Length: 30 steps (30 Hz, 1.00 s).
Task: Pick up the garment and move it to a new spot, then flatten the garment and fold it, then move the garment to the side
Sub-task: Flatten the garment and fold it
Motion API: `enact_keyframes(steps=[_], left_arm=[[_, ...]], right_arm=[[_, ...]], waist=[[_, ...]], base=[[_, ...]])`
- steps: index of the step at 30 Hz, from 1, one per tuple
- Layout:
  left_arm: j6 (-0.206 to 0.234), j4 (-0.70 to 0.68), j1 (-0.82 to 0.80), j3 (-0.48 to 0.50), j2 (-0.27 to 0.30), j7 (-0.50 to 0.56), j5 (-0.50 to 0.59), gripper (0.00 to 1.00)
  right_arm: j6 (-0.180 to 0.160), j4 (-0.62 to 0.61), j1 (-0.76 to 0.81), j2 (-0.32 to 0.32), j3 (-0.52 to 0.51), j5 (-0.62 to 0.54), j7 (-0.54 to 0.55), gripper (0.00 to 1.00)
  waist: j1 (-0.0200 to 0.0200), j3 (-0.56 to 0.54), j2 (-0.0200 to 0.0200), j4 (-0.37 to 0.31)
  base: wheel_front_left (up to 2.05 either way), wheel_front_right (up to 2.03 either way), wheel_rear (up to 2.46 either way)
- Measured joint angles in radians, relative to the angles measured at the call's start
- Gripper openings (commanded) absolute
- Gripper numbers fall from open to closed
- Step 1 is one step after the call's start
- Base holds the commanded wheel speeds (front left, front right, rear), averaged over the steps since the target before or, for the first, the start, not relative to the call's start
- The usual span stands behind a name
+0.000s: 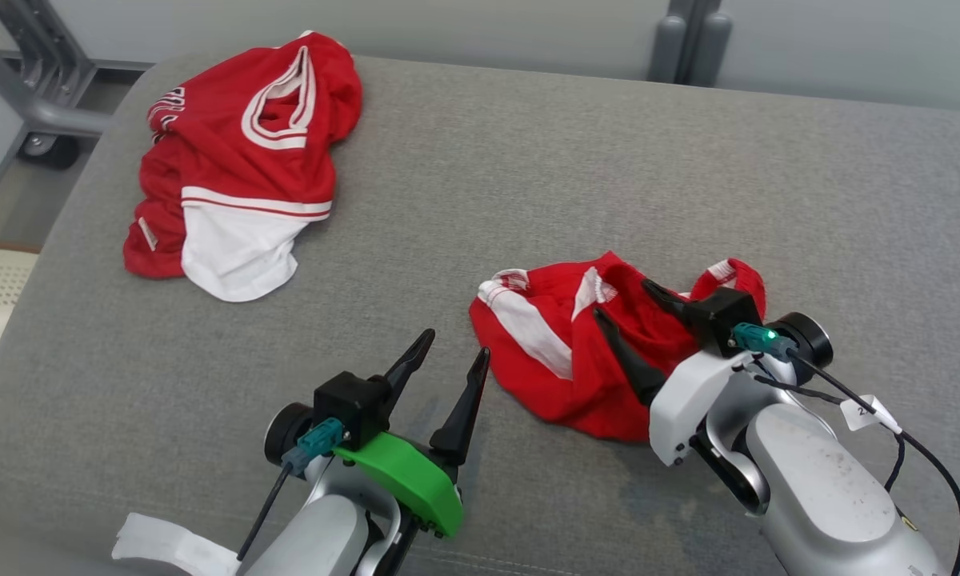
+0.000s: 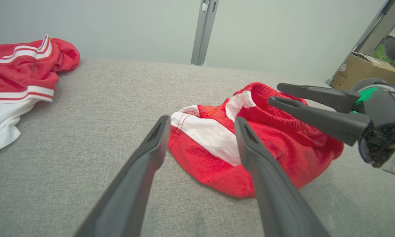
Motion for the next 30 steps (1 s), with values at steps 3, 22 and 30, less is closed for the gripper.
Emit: enact_keyframes(steps=[3, 22, 30], left_arm=[[-0.001, -0.019, 0.008, 0.004, 0.000, 0.000, -0.003, 1.00], [-0.002, -0.082, 0.078, 0.069, -0.001, 0.000, -0.005, 1.00], [-0.003, -0.090, 0.107, 0.073, -0.001, 0.000, -0.002, 1.00]], right_arm=[[0.000, 0.024, -0.007, -0.002, -0.003, 0.013, 0.015, 1.00], [-0.011, 0.111, -0.078, -0.019, -0.026, 0.012, 0.075, 1.00], [-0.020, 0.116, -0.065, -0.020, -0.032, 0.015, 0.076, 1.00]], waist=[[0.0000, 0.002, 0.0000, 0.039], [0.0000, 0.006, 0.0000, 0.135], [0.0000, -0.007, 0.0000, 0.105]], base=[[0.00, 0.00, 0.00], [0.00, 0.00, 0.00], [0.00, 0.00, 0.00]])
